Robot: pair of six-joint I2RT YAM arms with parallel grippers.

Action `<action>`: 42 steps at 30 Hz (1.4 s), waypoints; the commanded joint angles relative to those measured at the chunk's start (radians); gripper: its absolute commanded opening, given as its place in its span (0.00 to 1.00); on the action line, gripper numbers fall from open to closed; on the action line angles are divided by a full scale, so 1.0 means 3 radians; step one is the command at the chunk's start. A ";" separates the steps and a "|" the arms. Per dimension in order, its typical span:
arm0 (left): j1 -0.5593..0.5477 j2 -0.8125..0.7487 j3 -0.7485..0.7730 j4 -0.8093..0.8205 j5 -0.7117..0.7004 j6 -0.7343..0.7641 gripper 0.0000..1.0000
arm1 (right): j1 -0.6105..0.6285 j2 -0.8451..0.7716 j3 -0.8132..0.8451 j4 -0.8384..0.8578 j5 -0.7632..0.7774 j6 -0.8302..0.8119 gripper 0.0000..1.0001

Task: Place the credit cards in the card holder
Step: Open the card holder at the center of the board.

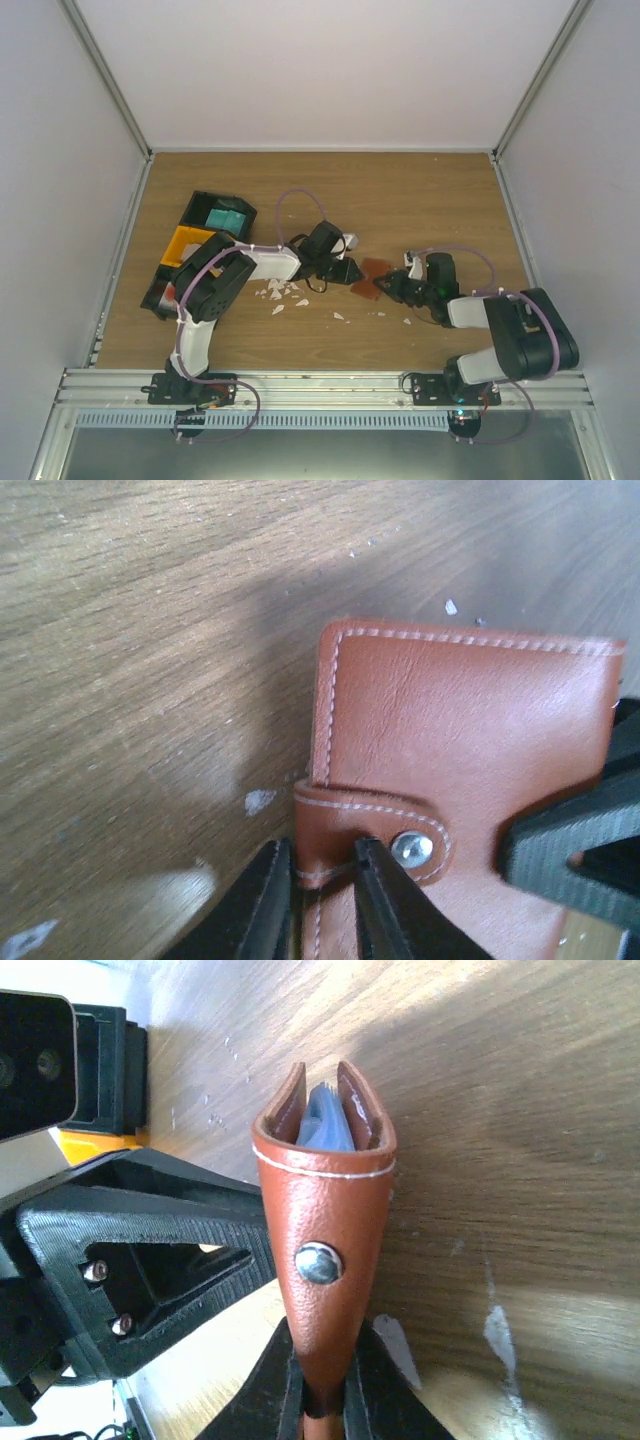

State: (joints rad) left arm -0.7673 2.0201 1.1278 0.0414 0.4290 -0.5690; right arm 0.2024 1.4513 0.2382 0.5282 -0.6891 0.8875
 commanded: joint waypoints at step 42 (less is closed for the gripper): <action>-0.0203 -0.0488 0.0060 -0.0390 -0.1125 0.0728 0.50 | 0.0646 -0.0517 0.1201 -0.2191 0.0619 -0.0317 0.01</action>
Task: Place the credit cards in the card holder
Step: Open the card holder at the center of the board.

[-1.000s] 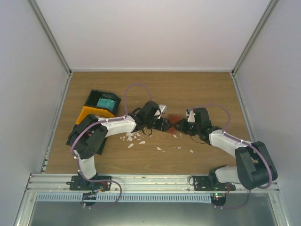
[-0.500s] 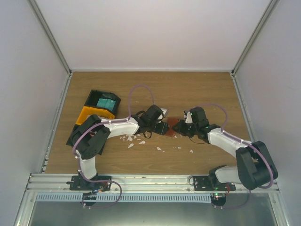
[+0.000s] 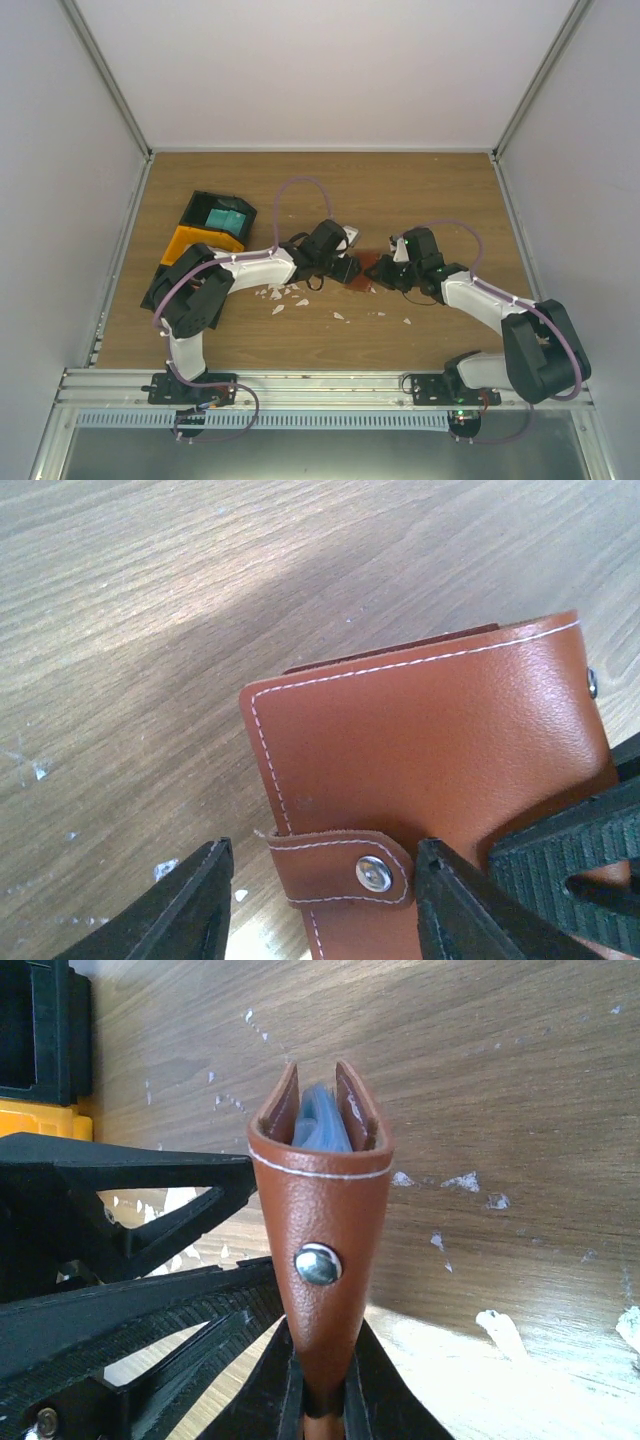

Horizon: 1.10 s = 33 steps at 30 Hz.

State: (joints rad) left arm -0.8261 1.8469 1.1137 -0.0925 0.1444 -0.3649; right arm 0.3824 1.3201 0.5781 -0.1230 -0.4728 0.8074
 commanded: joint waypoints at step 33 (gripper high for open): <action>0.0222 -0.0347 -0.0496 0.0505 0.0567 -0.0287 0.62 | 0.0049 0.0000 0.0060 -0.0089 -0.0007 -0.0193 0.01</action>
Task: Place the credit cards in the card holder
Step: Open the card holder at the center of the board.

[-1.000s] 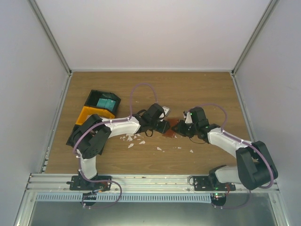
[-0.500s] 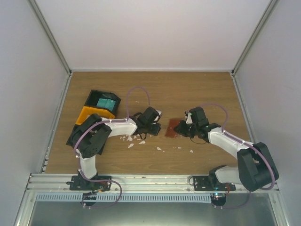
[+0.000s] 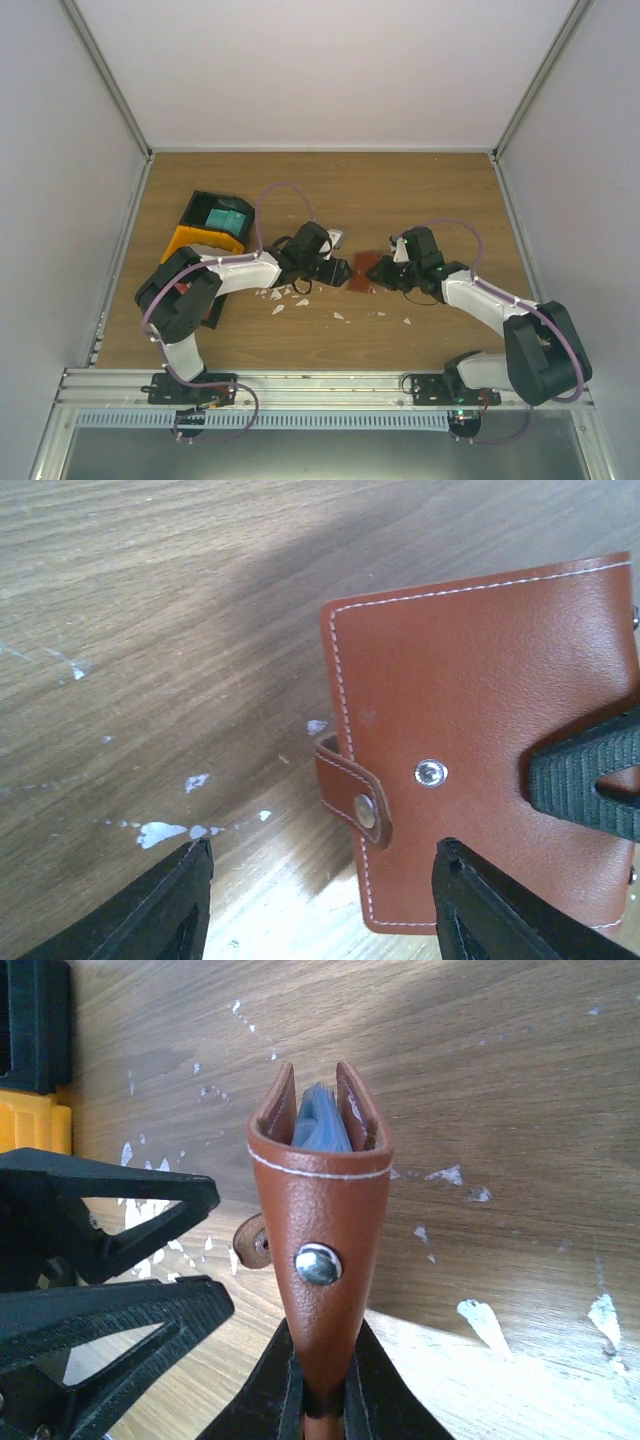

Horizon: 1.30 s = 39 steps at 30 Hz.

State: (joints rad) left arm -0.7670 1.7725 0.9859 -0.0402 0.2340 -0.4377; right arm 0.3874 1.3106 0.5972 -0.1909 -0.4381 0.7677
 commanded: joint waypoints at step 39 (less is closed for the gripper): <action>0.0148 -0.0443 0.0404 -0.0635 0.0701 0.0236 0.00 | 0.0064 -0.0266 -0.0027 -0.0103 0.0476 -0.0282 0.77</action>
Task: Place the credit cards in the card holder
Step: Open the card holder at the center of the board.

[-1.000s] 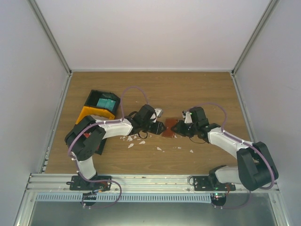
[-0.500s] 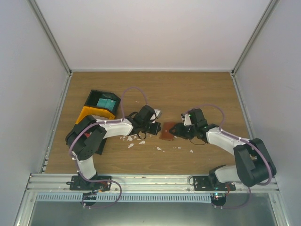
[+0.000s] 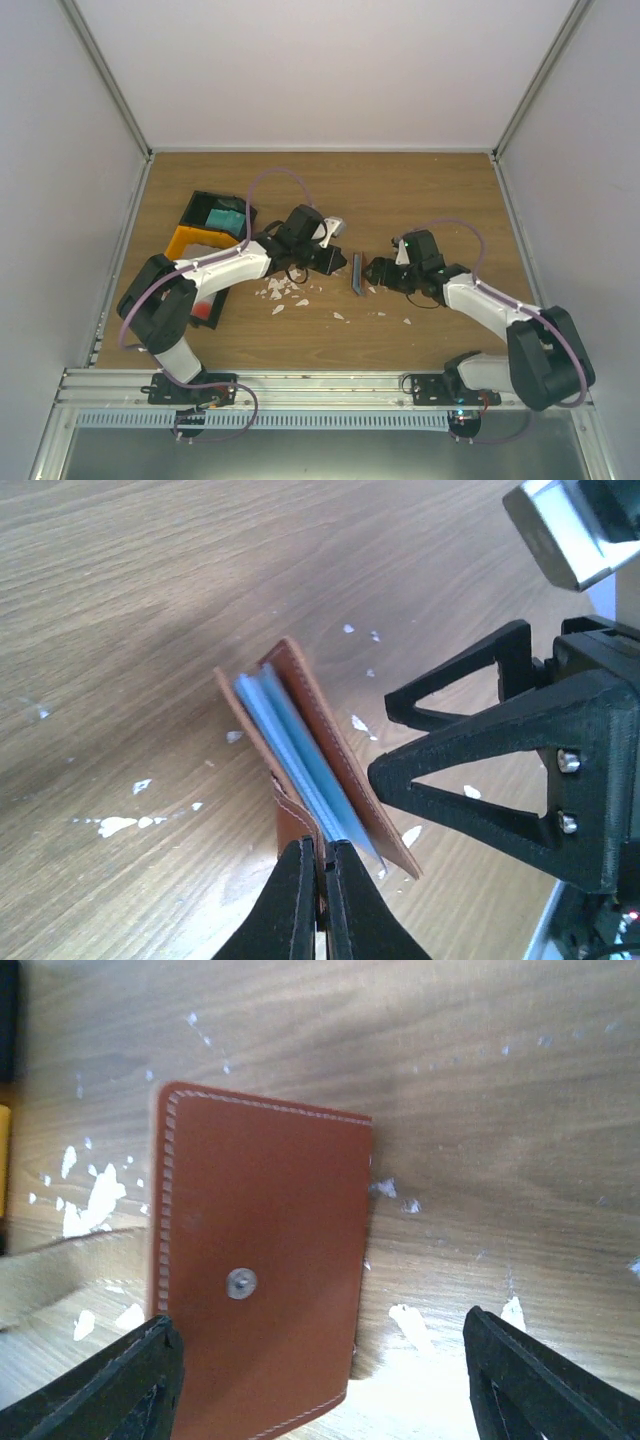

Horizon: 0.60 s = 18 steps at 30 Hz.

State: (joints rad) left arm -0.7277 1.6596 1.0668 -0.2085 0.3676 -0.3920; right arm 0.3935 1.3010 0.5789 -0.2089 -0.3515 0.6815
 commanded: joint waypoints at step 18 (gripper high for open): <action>0.0017 0.0065 0.0258 -0.0103 0.0382 0.0239 0.00 | 0.0115 -0.0424 0.0028 -0.0225 0.0413 -0.0040 0.35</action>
State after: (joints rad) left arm -0.7265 1.6604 1.1469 -0.2634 0.5095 -0.3473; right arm 0.4007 1.1179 0.5774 -0.2832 -0.1917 0.7101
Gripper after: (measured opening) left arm 0.026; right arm 0.393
